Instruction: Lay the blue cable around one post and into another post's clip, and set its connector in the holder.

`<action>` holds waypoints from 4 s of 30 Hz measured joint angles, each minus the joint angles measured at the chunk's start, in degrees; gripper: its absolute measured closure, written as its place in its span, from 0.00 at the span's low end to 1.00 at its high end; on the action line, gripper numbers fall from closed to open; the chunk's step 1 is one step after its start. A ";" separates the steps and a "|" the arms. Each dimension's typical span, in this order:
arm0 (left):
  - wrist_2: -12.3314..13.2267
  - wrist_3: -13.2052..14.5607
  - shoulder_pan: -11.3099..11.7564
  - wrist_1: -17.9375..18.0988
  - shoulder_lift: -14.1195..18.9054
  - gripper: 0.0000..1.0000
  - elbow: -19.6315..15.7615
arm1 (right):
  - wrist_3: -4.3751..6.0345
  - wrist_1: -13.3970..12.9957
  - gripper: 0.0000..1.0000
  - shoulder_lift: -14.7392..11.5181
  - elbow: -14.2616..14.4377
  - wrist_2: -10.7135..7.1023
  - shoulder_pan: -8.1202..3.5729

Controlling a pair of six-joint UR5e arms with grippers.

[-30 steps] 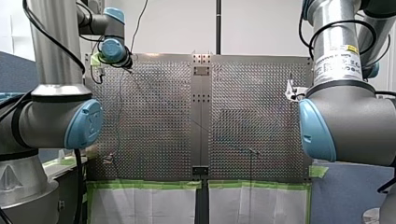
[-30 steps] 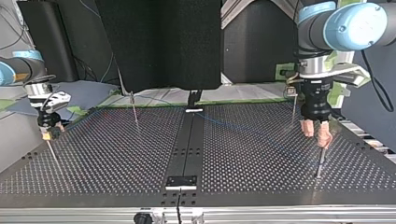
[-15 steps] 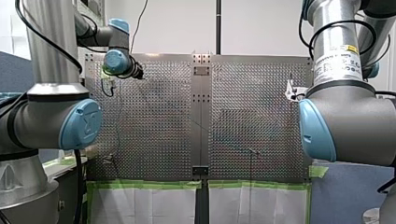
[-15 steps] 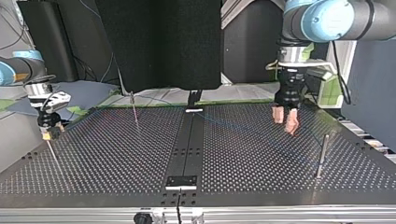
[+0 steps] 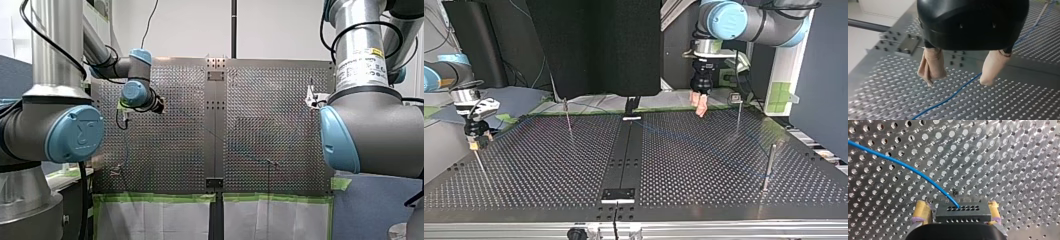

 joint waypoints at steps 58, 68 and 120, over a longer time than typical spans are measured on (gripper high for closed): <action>-19.58 1.89 -32.19 33.75 -27.27 0.00 -3.67 | 0.08 -0.09 0.02 0.00 -0.65 -0.30 0.04; -19.53 2.52 -32.36 36.85 -27.31 0.00 -3.72 | 0.06 0.09 0.02 -0.02 -0.94 -0.25 0.12; -19.52 3.24 -31.76 36.80 -27.32 0.00 -4.87 | -0.34 1.27 0.02 -0.24 -1.63 -0.51 0.08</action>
